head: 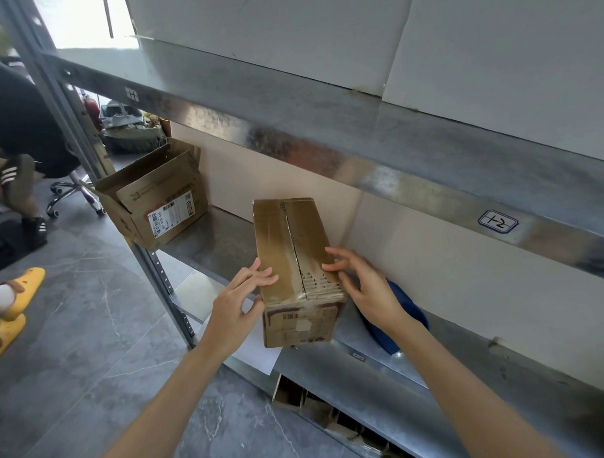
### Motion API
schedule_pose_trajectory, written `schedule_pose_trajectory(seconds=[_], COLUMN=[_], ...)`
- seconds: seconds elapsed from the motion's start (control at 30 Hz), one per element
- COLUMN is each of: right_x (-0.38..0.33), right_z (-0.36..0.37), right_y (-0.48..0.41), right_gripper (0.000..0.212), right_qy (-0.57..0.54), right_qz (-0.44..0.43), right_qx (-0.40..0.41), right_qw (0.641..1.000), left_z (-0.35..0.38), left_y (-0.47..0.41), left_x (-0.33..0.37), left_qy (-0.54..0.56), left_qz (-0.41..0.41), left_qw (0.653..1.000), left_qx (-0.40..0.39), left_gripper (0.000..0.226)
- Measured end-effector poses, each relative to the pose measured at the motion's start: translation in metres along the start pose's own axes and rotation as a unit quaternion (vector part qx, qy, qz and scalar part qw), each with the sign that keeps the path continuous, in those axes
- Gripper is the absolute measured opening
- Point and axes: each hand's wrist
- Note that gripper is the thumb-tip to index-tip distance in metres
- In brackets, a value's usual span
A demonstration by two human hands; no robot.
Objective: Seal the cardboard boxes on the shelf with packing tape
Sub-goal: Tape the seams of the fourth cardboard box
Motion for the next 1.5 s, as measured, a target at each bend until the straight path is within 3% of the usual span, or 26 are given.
schedule_pose_trajectory(seconds=[0.4, 0.9, 1.0, 1.1, 1.17, 1.3, 1.5], right_x=[0.004, -0.008, -0.011, -0.007, -0.003, 0.004, 0.002], right_z=[0.004, 0.017, 0.010, -0.003, -0.003, 0.008, 0.019], right_y=[-0.003, -0.005, -0.007, -0.002, 0.002, 0.006, 0.009], right_gripper=[0.051, 0.051, 0.061, 0.075, 0.071, 0.053, 0.061], right_qy=[0.041, 0.097, 0.116, 0.084, 0.105, 0.151, 0.178], right_qz=[-0.017, -0.020, -0.009, 0.001, -0.028, -0.058, -0.049], right_qx=[0.030, 0.051, 0.022, -0.046, -0.060, -0.023, 0.007], right_qw=[0.999, 0.994, 0.993, 0.995, 0.992, 0.987, 0.983], left_z=[0.007, 0.014, 0.011, 0.005, 0.007, 0.012, 0.013], left_y=[0.005, -0.001, -0.002, -0.001, 0.000, 0.001, 0.001], left_x=[0.005, 0.015, 0.018, 0.018, 0.019, 0.022, 0.017], left_qy=[0.002, 0.012, 0.007, 0.020, 0.017, 0.009, -0.045], left_qz=[0.009, -0.035, -0.047, -0.051, -0.043, -0.030, -0.013], left_qw=[0.999, 0.994, 0.995, 0.998, 0.998, 0.997, 0.997], left_qx=[0.033, 0.102, 0.087, 0.040, 0.040, 0.065, 0.062], left_gripper=[0.038, 0.036, 0.030, 0.051, 0.056, 0.051, 0.059])
Point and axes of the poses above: each hand's wrist, its own y-axis away from the middle knuckle, its own z-axis out of the palm, x = y × z
